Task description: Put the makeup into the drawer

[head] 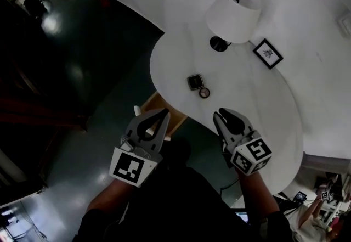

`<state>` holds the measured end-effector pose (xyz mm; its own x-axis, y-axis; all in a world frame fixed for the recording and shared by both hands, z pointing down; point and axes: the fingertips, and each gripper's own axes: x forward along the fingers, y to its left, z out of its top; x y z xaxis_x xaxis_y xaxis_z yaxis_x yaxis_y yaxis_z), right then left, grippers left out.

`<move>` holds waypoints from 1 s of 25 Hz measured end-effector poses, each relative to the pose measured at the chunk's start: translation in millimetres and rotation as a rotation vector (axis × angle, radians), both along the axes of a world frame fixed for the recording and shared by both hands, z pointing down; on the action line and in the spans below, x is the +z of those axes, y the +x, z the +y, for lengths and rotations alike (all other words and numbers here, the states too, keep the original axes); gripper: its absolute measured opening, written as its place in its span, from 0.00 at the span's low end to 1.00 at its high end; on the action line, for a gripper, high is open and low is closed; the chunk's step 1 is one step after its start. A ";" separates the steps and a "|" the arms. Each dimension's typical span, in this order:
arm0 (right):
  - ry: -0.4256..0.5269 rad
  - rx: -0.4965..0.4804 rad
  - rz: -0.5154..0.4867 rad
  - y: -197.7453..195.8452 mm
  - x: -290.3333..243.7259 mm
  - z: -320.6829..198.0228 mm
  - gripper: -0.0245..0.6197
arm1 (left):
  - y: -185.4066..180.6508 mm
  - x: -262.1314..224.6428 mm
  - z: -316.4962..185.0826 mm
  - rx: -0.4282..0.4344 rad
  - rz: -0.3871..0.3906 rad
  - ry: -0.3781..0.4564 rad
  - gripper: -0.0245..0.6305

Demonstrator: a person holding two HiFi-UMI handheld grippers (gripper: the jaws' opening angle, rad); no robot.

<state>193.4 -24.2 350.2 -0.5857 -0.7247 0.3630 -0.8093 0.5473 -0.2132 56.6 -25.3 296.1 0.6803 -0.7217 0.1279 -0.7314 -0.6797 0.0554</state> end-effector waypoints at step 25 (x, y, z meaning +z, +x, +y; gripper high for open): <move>-0.304 -0.236 0.379 -1.1 191.8 -93.2 0.42 | -2.4 77.5 -27.8 0.038 -0.003 -0.101 0.05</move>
